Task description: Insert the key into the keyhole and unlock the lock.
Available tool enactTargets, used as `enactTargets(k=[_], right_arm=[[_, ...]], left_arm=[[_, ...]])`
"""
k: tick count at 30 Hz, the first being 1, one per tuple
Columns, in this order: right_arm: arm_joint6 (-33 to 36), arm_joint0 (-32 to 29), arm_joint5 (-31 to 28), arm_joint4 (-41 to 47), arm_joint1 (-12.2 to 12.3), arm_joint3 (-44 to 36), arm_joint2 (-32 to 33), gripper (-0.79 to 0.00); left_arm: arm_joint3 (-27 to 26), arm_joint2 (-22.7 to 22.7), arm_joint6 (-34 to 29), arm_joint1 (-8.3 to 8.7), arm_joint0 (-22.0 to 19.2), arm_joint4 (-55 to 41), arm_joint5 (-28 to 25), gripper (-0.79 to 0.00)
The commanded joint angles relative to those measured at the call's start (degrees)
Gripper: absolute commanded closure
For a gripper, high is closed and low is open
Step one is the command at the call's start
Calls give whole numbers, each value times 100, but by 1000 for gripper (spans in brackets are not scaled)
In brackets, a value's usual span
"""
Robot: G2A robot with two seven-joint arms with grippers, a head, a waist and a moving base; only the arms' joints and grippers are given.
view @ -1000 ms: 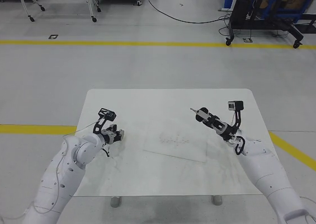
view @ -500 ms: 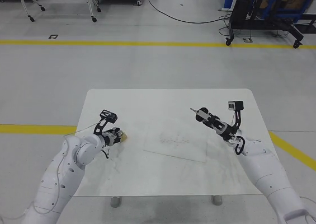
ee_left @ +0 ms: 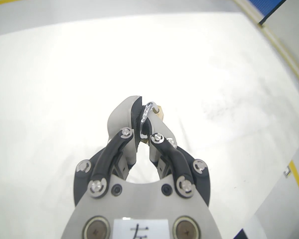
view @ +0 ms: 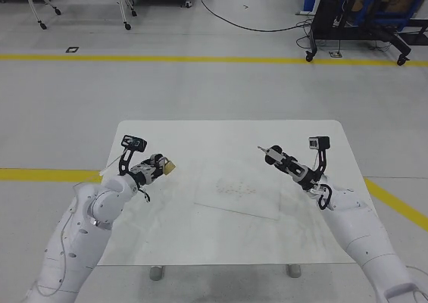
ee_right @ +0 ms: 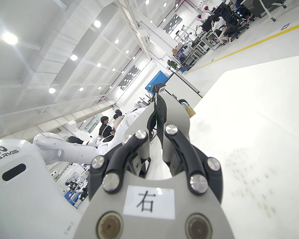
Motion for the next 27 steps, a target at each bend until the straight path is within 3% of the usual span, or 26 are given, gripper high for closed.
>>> enactTargets(k=[1,9,11,15,19,21,27], right_arm=[[0,0,0,0,0,0,0,0],[0,0,0,0,0,0,0,0],[0,0,0,0,0,0,0,0],[-387,-120,418,-223,-90,-401,-265,0],[-848,-102,763,-462,-203,-621,-528,0],[-912,-84,998,-556,-240,-678,-638,0],[-912,-84,998,-556,-240,-678,-638,0]], left_arm=[[-11,-8,34,1,14,6,12,0],[72,103,75,-37,-26,-178,110,0],[396,318,-29,-143,-270,-1151,76,0],[1526,704,-787,-434,-1067,-4043,211,0],[2597,1099,-1505,-699,-1737,-5778,414,0],[2857,1214,-1565,-747,-1944,-5767,360,0],[2857,1214,-1565,-747,-1944,-5767,360,0]])
